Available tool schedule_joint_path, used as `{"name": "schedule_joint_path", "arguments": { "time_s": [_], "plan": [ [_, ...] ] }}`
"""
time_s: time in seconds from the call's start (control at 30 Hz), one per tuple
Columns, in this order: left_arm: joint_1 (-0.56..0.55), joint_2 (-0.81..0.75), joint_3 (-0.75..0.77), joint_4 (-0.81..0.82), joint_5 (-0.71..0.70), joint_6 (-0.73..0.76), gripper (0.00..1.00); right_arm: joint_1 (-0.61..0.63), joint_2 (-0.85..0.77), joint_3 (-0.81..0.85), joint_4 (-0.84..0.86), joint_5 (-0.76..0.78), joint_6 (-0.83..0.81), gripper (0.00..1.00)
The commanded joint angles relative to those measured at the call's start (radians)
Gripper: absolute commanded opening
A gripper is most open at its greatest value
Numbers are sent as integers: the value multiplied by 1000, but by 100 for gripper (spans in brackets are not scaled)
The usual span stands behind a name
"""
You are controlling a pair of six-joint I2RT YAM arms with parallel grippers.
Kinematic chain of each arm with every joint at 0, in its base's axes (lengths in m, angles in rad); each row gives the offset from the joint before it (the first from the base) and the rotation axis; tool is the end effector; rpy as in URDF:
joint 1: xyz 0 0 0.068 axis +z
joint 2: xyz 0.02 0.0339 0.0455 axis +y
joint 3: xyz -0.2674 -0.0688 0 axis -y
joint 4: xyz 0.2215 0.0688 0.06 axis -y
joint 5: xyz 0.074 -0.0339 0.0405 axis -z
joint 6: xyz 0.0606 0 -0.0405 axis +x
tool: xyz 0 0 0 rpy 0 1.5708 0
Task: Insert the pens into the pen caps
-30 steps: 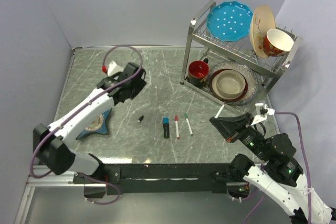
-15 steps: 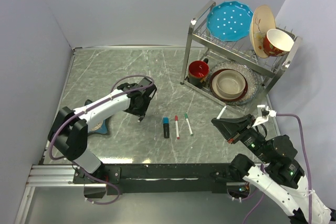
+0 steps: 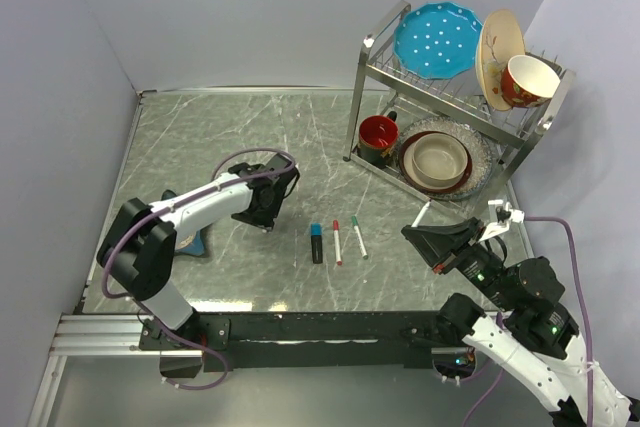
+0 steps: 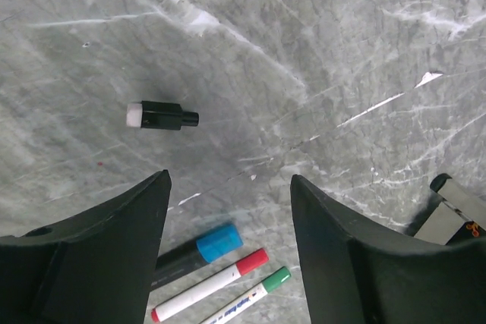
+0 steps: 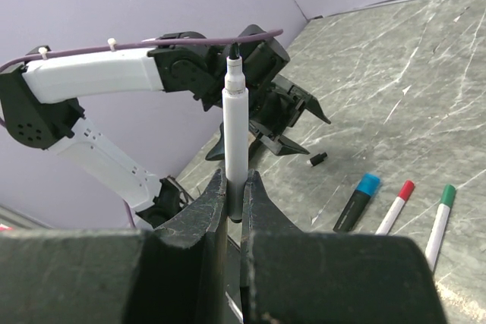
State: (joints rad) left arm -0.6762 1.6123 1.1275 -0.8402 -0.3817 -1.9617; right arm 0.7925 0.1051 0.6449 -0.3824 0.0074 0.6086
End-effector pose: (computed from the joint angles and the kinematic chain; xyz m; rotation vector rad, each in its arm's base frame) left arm 0.2378 -0.1618 0.2042 -1.6737 2.1273 -0.1934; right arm 0.0327 0.0326 0.3280 -0.1327 1.5101 1.1403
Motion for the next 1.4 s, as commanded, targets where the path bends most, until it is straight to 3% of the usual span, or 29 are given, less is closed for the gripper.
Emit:
{"name": "schedule_joint_path", "arguments": {
  "time_s": [0.0, 0.37, 0.9, 1.37],
  "plan": [
    [4, 21, -11, 38, -3, -221, 70, 5, 8, -4, 37, -4, -4, 0],
    [6, 75, -25, 52, 3, -220, 75, 5, 1, -8, 39, -14, 2, 0],
    [46, 130, 6, -13, -60, -215, 73, 5, 10, 7, 36, -18, -1, 0],
    [64, 170, 57, -48, -72, -164, 65, 5, 42, 6, 62, -34, -4, 0]
  ]
}}
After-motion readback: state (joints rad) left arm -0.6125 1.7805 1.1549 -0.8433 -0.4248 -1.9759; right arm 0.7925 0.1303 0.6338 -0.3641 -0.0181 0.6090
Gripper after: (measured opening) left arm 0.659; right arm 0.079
